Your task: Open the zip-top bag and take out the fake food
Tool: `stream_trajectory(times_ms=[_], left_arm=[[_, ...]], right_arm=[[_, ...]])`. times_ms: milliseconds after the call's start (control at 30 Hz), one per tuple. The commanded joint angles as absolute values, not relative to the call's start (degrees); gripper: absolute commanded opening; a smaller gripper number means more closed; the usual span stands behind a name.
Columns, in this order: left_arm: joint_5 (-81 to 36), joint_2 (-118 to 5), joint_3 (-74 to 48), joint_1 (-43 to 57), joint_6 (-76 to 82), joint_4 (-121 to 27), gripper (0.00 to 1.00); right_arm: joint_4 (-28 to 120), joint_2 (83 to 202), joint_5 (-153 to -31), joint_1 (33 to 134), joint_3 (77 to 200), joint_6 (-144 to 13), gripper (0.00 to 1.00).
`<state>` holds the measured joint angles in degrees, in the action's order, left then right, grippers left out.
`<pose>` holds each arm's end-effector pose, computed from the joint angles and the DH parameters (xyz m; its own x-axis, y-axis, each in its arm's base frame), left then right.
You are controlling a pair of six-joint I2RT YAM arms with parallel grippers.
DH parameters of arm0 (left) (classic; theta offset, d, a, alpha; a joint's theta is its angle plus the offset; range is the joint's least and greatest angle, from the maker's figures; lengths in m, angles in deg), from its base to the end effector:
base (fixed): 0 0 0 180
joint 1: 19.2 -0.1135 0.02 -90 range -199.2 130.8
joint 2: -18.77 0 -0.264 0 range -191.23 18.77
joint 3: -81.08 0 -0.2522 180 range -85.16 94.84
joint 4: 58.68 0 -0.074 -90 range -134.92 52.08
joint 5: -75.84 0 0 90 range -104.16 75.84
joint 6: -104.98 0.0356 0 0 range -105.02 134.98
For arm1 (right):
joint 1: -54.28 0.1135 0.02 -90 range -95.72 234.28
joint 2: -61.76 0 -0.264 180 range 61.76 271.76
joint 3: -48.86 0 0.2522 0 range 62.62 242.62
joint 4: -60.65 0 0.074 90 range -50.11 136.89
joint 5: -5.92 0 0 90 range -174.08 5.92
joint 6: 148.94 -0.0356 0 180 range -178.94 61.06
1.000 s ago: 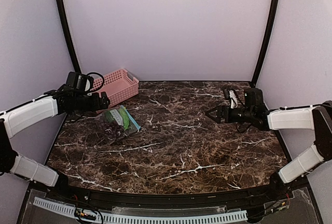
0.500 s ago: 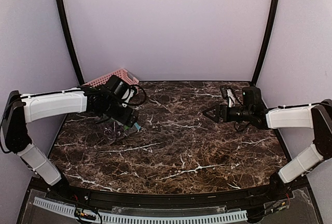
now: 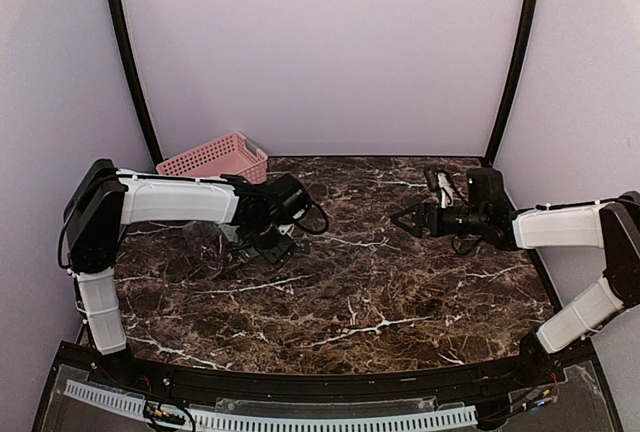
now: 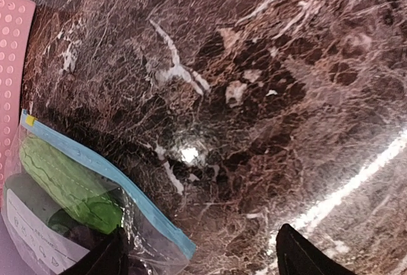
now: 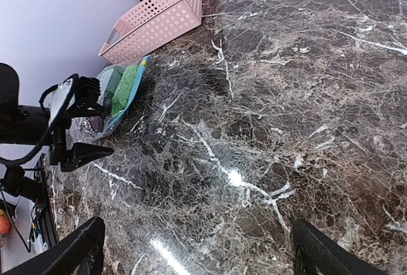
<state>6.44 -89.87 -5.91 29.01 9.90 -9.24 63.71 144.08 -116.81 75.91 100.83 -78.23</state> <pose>0.2709 -0.2843 0.1984 -0.6550 0.6084 -0.4481 0.5432 0.7914 0.2805 0.2669 0.1265 0.2000 -0.6523 0.0403 -0.7569 -0.5735 0.6267 0.5276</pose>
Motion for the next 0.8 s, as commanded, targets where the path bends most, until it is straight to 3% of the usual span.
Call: stream_trajectory(times_ms=[0, 400, 767], left_arm=[[13.16, -92.53, -2.82, 28.88, 8.89, -3.36, 0.78], [22.61, -99.16, 0.63, 28.88, 6.81, 1.16, 0.69], [27.75, -101.26, 1.68, 28.81, 7.06, 1.14, 0.46]], right_arm=[[65.36, 143.28, -116.52, 76.0, 99.91, -77.33, 0.99], [66.05, 143.71, -116.91, 75.89, 100.03, -77.31, 0.99], [65.38, 144.6, -117.85, 75.89, 101.09, -76.43, 0.99]])
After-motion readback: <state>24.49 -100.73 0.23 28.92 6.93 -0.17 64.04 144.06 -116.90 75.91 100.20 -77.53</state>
